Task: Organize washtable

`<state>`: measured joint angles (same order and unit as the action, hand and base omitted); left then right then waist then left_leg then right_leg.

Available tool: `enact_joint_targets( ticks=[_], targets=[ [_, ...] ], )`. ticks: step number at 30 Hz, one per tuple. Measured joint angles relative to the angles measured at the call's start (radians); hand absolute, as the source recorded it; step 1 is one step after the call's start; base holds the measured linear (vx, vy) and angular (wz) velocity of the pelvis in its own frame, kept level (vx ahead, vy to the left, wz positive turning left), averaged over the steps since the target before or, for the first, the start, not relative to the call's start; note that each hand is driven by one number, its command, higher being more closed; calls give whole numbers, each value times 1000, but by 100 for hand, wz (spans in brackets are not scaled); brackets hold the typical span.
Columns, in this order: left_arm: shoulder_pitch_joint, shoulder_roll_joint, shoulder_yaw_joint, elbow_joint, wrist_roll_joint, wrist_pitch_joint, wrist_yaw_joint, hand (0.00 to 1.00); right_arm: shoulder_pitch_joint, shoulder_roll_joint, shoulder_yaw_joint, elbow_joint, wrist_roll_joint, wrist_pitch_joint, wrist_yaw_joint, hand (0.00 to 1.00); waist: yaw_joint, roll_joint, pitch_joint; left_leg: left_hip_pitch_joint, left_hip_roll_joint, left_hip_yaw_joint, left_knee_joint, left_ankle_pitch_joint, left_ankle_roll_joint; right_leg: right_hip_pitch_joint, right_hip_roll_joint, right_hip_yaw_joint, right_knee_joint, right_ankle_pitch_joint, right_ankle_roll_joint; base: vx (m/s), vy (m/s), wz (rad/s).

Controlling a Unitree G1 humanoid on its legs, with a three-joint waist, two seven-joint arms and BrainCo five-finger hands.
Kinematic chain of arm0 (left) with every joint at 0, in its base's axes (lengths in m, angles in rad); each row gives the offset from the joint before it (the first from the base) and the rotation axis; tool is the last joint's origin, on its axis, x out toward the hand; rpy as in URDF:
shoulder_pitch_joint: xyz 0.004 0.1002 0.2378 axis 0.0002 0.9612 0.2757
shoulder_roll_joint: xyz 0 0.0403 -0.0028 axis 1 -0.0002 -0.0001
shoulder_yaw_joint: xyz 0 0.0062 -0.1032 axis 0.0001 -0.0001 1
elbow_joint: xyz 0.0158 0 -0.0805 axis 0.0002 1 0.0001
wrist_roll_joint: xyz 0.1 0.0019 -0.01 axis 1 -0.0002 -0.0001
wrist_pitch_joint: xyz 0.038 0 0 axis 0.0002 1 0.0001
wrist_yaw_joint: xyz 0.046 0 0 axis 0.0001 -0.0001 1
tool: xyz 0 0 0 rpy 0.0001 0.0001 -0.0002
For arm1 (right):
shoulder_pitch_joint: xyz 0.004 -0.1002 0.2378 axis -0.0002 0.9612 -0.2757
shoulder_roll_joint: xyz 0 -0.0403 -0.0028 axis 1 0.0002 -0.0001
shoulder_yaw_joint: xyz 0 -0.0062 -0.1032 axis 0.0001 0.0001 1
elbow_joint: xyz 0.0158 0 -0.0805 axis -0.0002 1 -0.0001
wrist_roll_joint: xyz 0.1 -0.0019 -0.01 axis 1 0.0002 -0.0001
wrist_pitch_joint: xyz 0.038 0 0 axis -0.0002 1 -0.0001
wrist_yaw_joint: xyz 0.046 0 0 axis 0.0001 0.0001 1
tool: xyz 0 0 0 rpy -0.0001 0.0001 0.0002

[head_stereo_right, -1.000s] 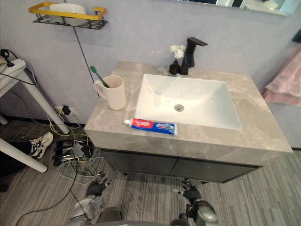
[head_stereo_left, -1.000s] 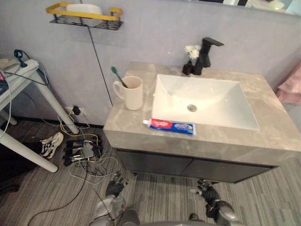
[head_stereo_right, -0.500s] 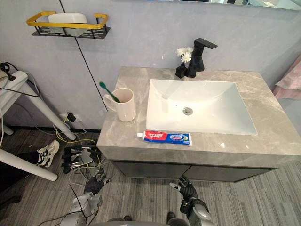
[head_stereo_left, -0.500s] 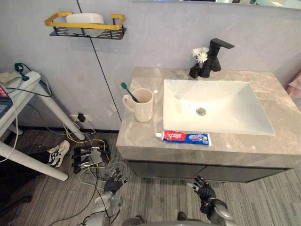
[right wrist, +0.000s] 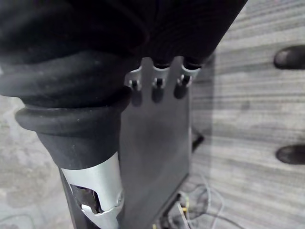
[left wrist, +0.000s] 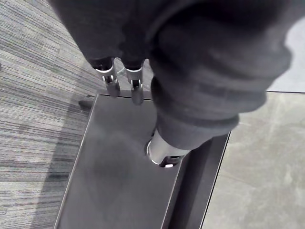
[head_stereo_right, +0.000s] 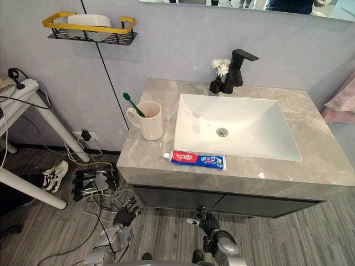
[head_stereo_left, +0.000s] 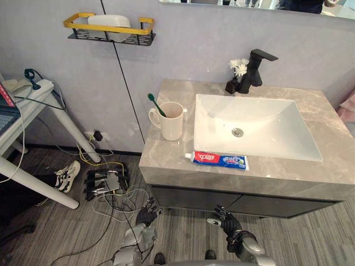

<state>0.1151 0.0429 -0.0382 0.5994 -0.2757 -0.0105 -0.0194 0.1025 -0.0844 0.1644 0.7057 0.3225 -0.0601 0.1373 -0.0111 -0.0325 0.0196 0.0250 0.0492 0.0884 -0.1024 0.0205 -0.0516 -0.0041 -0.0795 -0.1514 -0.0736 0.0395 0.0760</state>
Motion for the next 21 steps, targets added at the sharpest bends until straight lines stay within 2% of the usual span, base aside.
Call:
enact_joint_targets(
  ticks=[4, 7, 13, 18, 21],
  targets=[
    [2, 0, 2, 2, 0, 0, 0, 0, -7, -2, 2, 35, -2, 1, 1, 0, 7, 1, 0, 2, 0, 1, 0, 0, 0, 2, 0, 1, 1, 1, 0, 0, 0, 0],
    [3, -1, 9, 20, 0, 0, 0, 0, -7, -6, 7, 53, -9, 1, 7, 0, 26, 1, 1, 9, 0, 7, 0, 0, 0, 4, 1, 9, 3, 2, 1, 0, 0, -7],
    [32, 0, 51, 23, -24, 2, 1, 0, -3, -51, 20, 64, -16, 1, 20, 0, 30, 1, 24, 35, 0, 32, 1, 0, 0, 8, 0, 39, 19, 7, 2, -31, 4, -13],
    [39, 1, 51, 19, -27, 2, 0, 0, 24, -93, -140, 32, -19, 2, 1, 0, 25, 5, 28, 40, -1, 55, 0, -4, -4, -3, -11, 69, 22, 1, 12, -59, 16, -15],
    [40, 6, 51, -2, -26, 2, 0, 0, 47, -131, -261, -61, -37, 1, -29, 0, 24, 3, 30, 39, -3, 60, 0, -4, -4, -8, -13, 76, 20, 1, 13, -31, 11, -5]
  ],
)
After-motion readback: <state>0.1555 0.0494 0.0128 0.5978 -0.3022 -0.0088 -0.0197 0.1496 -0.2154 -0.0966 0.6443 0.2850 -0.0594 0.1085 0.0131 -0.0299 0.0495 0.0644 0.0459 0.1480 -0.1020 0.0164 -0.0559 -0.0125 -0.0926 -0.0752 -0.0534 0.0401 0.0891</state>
